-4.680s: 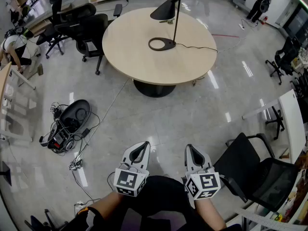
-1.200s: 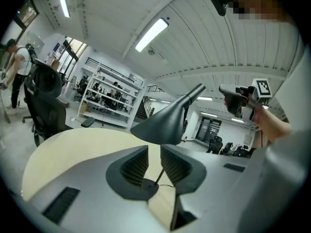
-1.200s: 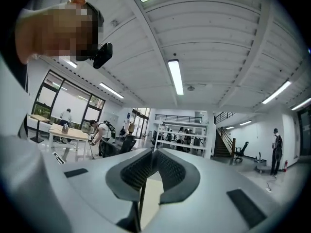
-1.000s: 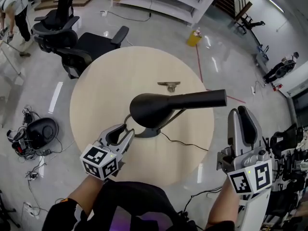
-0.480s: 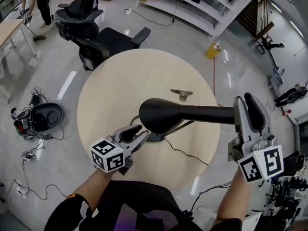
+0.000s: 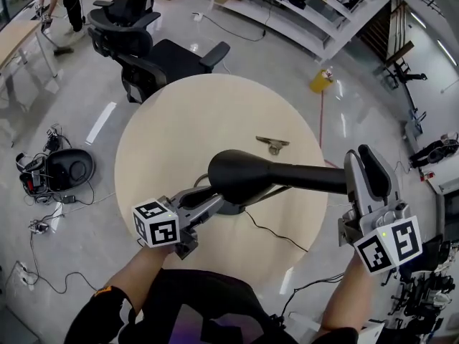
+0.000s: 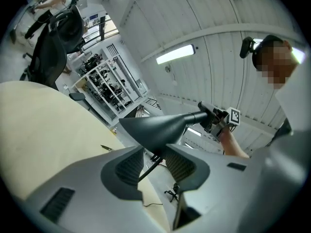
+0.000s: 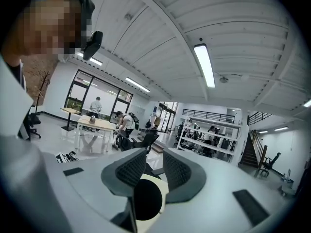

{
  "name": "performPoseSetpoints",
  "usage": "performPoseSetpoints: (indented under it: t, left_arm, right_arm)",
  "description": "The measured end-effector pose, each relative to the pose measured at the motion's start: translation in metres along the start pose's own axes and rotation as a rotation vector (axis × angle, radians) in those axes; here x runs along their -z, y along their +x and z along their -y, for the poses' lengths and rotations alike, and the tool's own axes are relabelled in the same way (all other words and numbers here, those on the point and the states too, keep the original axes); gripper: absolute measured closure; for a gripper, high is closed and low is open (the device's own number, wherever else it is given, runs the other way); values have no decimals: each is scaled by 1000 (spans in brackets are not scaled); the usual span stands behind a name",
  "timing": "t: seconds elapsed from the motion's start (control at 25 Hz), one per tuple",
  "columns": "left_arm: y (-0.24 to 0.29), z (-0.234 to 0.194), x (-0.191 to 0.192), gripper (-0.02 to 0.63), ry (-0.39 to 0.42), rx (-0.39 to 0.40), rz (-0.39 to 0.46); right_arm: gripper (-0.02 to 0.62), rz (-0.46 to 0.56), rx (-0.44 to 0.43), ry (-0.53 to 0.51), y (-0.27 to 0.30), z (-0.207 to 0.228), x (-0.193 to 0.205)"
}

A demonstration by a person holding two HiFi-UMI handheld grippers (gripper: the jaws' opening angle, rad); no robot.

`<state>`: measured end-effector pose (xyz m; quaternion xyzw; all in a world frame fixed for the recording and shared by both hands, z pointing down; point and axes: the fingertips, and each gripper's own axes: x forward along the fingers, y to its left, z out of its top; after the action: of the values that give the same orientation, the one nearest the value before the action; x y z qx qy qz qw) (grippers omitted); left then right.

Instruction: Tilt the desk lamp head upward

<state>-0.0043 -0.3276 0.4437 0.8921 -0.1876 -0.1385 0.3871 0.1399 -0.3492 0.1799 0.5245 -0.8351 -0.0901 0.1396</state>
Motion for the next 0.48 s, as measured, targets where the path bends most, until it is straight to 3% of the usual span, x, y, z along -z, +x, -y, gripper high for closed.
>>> performPoseSetpoints:
  t: [0.2, 0.48]
  left_arm:
    - [2, 4, -3, 437, 6, -5, -14]
    - [-10, -2, -26, 460, 42, -28, 30]
  right_arm:
    - [494, 5, -21, 46, -4, 5, -2]
    - [494, 19, -32, 111, -9, 6, 9]
